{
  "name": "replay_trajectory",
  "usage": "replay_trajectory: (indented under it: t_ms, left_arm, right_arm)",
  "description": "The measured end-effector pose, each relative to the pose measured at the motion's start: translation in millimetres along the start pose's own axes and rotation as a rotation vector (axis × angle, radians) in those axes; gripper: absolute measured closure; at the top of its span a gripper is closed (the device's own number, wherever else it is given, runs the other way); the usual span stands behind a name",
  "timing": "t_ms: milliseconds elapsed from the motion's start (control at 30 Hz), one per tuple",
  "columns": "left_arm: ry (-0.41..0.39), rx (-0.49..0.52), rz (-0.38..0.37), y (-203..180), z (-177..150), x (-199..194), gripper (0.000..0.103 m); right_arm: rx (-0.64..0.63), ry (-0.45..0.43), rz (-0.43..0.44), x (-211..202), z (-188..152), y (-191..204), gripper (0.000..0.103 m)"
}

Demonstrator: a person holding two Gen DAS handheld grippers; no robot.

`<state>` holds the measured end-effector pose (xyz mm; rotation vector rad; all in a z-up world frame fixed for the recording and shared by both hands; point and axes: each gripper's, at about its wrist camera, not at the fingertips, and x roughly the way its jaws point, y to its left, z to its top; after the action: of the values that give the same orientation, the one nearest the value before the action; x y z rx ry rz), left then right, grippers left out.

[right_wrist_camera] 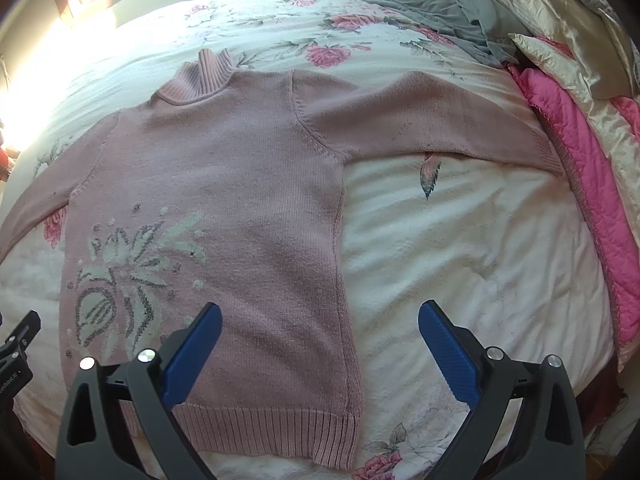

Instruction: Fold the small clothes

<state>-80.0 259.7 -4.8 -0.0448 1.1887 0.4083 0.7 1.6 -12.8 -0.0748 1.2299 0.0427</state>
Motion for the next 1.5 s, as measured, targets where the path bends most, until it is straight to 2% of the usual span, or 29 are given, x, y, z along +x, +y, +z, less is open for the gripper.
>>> replay_trajectory:
  t_ms: [1500]
  left_arm:
    - [0.008,-0.007,0.014,5.6,-2.6,5.4,0.003]
  right_arm:
    - [0.009,0.006,0.014,2.8,-1.6,2.0,0.004]
